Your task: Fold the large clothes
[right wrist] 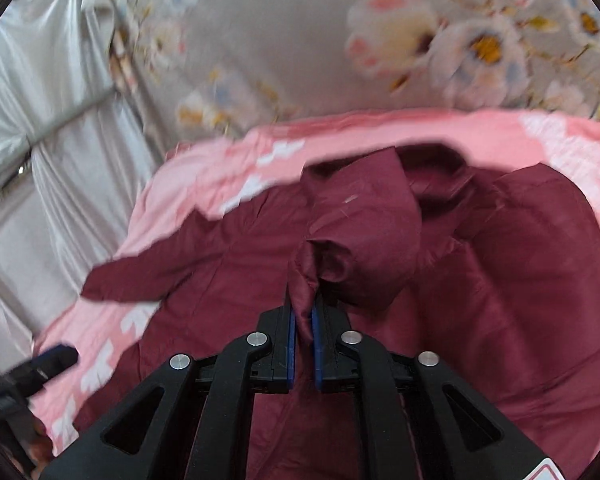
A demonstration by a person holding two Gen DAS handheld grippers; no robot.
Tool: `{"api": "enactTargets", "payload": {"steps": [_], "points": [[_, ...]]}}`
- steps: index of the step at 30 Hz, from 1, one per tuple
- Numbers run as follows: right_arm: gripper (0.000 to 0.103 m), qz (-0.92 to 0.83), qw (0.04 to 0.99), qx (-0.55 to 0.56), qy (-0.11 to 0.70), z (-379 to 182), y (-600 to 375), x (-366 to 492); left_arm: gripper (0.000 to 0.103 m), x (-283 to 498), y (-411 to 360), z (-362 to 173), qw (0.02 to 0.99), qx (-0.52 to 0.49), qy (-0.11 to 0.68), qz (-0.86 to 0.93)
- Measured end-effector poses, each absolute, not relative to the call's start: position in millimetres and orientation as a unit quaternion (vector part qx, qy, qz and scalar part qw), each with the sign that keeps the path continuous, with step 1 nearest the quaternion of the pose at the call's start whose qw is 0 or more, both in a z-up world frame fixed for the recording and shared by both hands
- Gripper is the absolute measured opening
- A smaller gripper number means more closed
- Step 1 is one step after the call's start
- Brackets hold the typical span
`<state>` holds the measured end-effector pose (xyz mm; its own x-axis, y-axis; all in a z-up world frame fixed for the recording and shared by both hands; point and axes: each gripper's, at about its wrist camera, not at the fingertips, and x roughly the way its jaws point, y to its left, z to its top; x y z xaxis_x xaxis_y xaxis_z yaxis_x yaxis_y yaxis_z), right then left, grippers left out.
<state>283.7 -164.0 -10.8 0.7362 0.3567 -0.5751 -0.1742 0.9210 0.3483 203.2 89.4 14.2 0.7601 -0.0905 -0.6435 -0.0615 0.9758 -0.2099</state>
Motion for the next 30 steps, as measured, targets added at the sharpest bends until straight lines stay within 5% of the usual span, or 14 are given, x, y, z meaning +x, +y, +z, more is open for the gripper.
{"api": "enactTargets", "payload": {"steps": [4,7,16,30], "points": [[0.045,0.150,0.913,0.137,0.355,-28.9,-147.6,280.8,0.098,220.5,78.7,11.8,0.920,-0.142,0.359,-0.061],[0.058,0.152,0.916,0.154,0.338,-21.4,-158.3,259.5,0.098,238.2,64.4,2.7,0.904,-0.166,0.382,-0.099],[0.061,0.020,0.915,0.242,0.322,-33.2,-277.4,201.3,0.097,293.5,40.6,-57.7,0.839,-0.249,0.475,-0.090],[0.059,-0.036,0.886,0.345,0.308,-67.0,-346.8,231.3,0.097,265.7,84.3,-70.0,0.824,-0.336,0.455,-0.031]]}}
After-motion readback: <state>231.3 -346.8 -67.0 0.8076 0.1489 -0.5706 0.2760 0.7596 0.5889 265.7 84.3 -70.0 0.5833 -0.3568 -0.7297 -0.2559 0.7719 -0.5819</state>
